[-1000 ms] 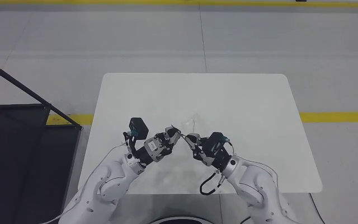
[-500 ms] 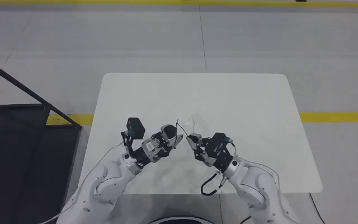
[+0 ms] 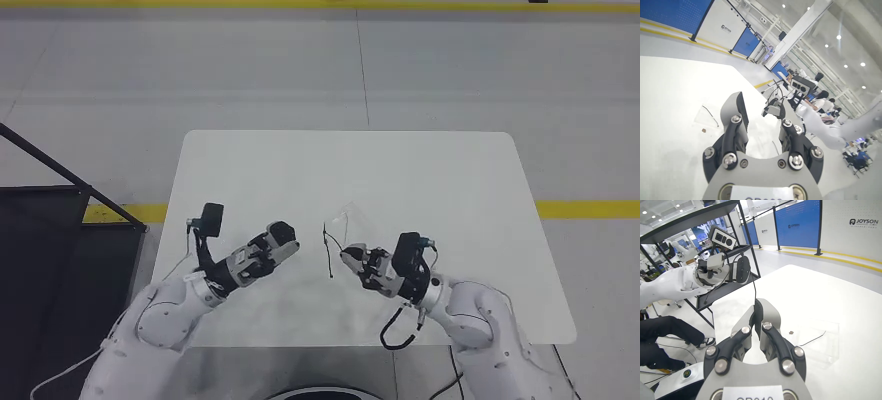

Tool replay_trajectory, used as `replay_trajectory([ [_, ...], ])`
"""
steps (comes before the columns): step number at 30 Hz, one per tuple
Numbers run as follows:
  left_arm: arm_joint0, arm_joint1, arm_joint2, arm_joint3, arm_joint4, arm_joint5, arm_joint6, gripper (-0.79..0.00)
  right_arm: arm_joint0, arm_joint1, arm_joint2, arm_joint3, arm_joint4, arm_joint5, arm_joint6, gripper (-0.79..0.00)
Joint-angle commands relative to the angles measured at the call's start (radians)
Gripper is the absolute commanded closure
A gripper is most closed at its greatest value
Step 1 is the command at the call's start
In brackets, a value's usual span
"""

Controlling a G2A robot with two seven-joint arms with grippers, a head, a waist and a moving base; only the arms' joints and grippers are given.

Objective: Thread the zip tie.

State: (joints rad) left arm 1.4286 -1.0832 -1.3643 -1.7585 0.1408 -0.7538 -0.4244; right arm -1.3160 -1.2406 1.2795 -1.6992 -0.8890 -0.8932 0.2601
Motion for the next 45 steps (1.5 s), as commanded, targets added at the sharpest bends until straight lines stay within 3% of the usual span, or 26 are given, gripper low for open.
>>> replay_trajectory([
  [1, -0.019, 0.004, 0.009, 0.020, -0.129, -0.011, -0.075, -0.579, 0.023, 0.004, -0.003, 0.031, 0.040, -0.050, 0.028, 0.000],
  [3, -0.044, 0.009, 0.018, 0.041, -0.252, -0.013, -0.155, -0.622, 0.046, 0.009, -0.012, 0.059, 0.081, -0.092, 0.063, 0.000],
  [5, -0.066, 0.014, 0.024, 0.066, -0.368, 0.011, -0.233, -0.785, 0.067, 0.014, -0.022, 0.078, 0.115, -0.119, 0.103, 0.000],
  [7, -0.082, 0.018, 0.019, 0.079, -0.421, 0.035, -0.277, -0.785, 0.081, 0.020, -0.029, 0.084, 0.143, -0.119, 0.136, 0.000],
  [19, -0.080, 0.015, 0.026, 0.063, -0.416, 0.059, -0.252, -0.785, 0.083, 0.023, -0.027, 0.087, 0.149, -0.108, 0.150, 0.000],
  [22, -0.086, 0.013, 0.038, 0.058, -0.401, 0.076, -0.235, -0.440, 0.079, 0.023, -0.041, 0.083, 0.155, -0.053, 0.156, 0.000],
  [23, -0.089, 0.012, 0.043, 0.059, -0.396, 0.081, -0.233, -0.391, 0.083, 0.023, -0.048, 0.088, 0.165, -0.051, 0.162, 0.000],
  [30, -0.114, 0.005, 0.079, 0.076, -0.355, 0.101, -0.217, -0.271, 0.109, 0.029, -0.068, 0.125, 0.223, -0.048, 0.181, 0.000],
  [45, -0.163, -0.008, 0.132, 0.133, -0.331, 0.106, -0.205, -0.231, 0.137, 0.049, -0.095, 0.149, 0.305, -0.078, 0.229, 0.000],
])
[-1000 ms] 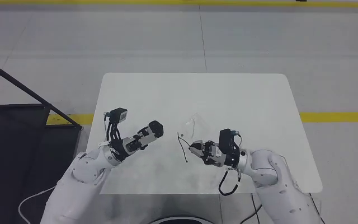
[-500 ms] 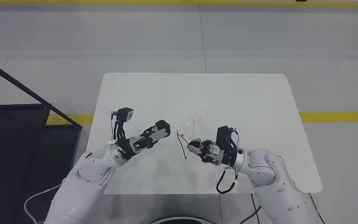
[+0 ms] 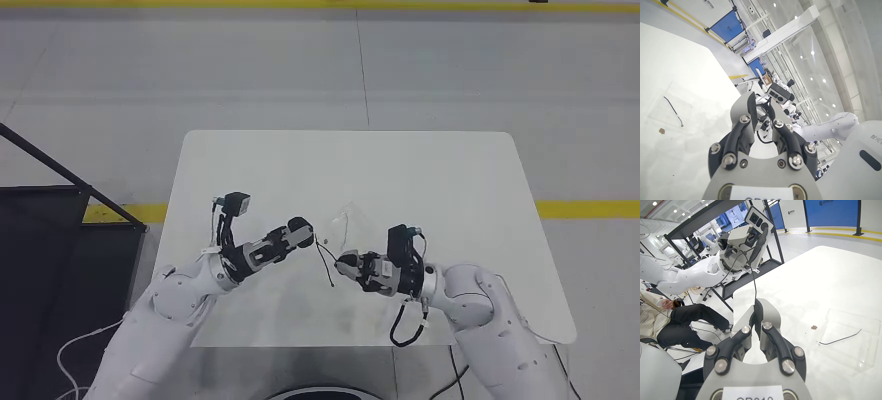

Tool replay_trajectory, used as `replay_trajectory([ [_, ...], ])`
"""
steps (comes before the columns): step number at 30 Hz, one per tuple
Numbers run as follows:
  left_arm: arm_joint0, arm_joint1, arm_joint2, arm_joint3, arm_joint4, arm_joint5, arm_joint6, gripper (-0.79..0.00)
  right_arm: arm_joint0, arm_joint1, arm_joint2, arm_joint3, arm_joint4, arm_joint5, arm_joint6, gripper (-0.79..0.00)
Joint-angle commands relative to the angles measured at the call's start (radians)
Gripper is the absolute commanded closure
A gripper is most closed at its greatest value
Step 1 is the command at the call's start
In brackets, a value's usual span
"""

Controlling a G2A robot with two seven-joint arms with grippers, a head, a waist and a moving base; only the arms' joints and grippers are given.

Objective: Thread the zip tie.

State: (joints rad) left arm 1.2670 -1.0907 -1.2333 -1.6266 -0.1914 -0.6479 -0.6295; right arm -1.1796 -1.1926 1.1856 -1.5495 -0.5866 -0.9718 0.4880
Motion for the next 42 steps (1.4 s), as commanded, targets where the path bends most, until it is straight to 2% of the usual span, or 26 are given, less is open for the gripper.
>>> replay_trajectory([
  [1, -0.003, -0.001, 0.003, 0.003, 0.004, -0.001, 0.002, -0.231, 0.001, 0.002, -0.003, -0.002, 0.003, 0.002, 0.003, 0.000],
  [34, -0.016, -0.007, 0.018, 0.019, -0.009, -0.014, -0.020, -0.185, 0.022, 0.029, -0.042, -0.003, 0.018, 0.034, -0.017, 0.000],
  [38, -0.016, -0.007, 0.017, 0.019, -0.008, -0.015, -0.020, -0.062, 0.026, 0.032, -0.045, -0.001, 0.021, 0.034, -0.020, 0.000],
  [39, -0.016, -0.007, 0.017, 0.018, -0.008, -0.014, -0.020, 0.000, 0.026, 0.032, -0.046, -0.001, 0.020, 0.033, -0.020, 0.000],
  [42, -0.018, -0.007, 0.018, 0.018, -0.006, -0.013, -0.022, 0.000, 0.029, 0.035, -0.049, 0.000, 0.020, 0.033, -0.022, 0.000],
])
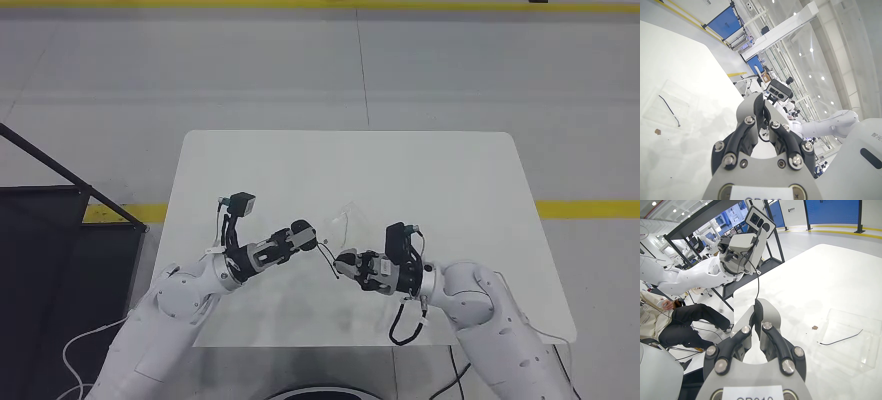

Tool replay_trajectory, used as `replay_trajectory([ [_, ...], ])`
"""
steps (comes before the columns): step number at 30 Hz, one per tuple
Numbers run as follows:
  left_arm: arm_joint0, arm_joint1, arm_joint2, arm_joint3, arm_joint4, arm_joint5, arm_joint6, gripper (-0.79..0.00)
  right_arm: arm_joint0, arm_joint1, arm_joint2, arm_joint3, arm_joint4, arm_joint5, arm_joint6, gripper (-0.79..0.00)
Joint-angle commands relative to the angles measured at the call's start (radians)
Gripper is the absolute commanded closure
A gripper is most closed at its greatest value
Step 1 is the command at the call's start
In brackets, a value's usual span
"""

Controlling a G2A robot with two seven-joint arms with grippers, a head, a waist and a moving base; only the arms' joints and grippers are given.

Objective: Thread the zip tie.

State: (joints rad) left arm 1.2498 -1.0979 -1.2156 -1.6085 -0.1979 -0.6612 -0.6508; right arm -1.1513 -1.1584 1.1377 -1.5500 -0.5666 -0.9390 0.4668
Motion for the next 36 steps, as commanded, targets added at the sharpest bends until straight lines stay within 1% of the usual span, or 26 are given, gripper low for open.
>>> replay_trajectory([
  [1, 0.000, 0.000, 0.000, 0.000, 0.000, 0.001, -0.001, 0.000, 0.001, 0.001, -0.002, 0.000, 0.001, 0.000, -0.001, 0.000],
  [6, 0.000, 0.000, -0.003, 0.000, 0.007, 0.002, 0.005, 0.000, 0.004, 0.005, -0.006, 0.000, 0.008, -0.007, -0.004, 0.000],
  [11, 0.002, -0.001, -0.013, 0.001, 0.009, 0.004, 0.023, 0.000, 0.002, 0.011, 0.001, 0.008, 0.041, -0.073, -0.027, 0.000],
  [15, 0.007, 0.000, -0.025, 0.000, 0.005, 0.000, 0.031, 0.000, -0.009, 0.021, 0.004, -0.017, 0.065, -0.073, -0.052, 0.000],
  [28, 0.030, 0.004, -0.058, -0.016, -0.012, -0.014, 0.039, 0.000, -0.019, 0.073, -0.029, -0.069, 0.107, -0.073, -0.128, 0.000],
  [33, 0.032, 0.004, -0.063, -0.007, -0.018, -0.021, 0.041, 0.000, -0.021, 0.099, -0.043, -0.090, 0.112, -0.073, -0.192, 0.000],
  [36, 0.035, 0.004, -0.065, -0.004, -0.022, -0.022, 0.040, 0.000, -0.024, 0.114, -0.052, -0.098, 0.105, -0.073, -0.251, 0.000],
])
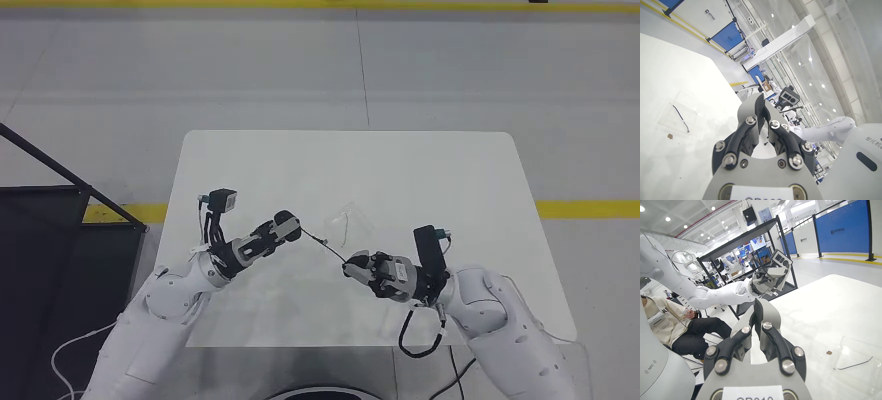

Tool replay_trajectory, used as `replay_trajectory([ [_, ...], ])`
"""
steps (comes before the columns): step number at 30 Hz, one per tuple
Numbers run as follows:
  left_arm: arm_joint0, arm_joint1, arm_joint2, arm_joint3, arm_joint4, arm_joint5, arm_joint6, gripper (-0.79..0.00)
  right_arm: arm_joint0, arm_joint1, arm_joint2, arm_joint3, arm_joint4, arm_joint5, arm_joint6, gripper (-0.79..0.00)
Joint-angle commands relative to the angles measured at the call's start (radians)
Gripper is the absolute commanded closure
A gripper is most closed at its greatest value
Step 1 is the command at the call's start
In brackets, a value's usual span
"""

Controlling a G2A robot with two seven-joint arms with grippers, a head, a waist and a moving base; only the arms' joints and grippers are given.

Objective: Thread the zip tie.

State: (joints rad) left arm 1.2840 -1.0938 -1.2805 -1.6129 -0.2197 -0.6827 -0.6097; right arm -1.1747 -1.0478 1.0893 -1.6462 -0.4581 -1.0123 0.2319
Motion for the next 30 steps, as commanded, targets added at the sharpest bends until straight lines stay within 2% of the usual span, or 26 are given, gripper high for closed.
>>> replay_trajectory([
  [1, 0.001, 0.000, -0.001, 0.001, -0.001, -0.002, -0.002, 0.000, 0.000, 0.008, -0.009, -0.007, -0.007, 0.000, -0.038, 0.000],
  [9, 0.004, 0.000, -0.003, 0.005, -0.002, -0.009, -0.003, 0.000, 0.011, 0.055, -0.063, -0.037, -0.084, 0.000, -0.248, 0.000],
  [17, 0.005, -0.001, -0.004, 0.009, -0.003, -0.012, -0.005, 0.000, 0.048, 0.112, -0.154, -0.026, -0.223, 0.000, -0.518, 0.000],
  [27, 0.010, -0.001, -0.009, 0.010, -0.004, -0.021, -0.009, 0.000, 0.165, 0.190, -0.359, 0.035, -0.530, 0.000, -1.000, 0.000],
  [28, 0.011, 0.000, -0.010, 0.010, -0.006, -0.021, -0.008, 0.000, 0.181, 0.197, -0.381, 0.043, -0.562, 0.000, -1.040, 0.000],
  [30, 0.014, 0.000, -0.012, 0.009, -0.006, -0.021, -0.008, 0.000, 0.207, 0.207, -0.411, 0.044, -0.557, 0.000, -1.040, 0.000],
])
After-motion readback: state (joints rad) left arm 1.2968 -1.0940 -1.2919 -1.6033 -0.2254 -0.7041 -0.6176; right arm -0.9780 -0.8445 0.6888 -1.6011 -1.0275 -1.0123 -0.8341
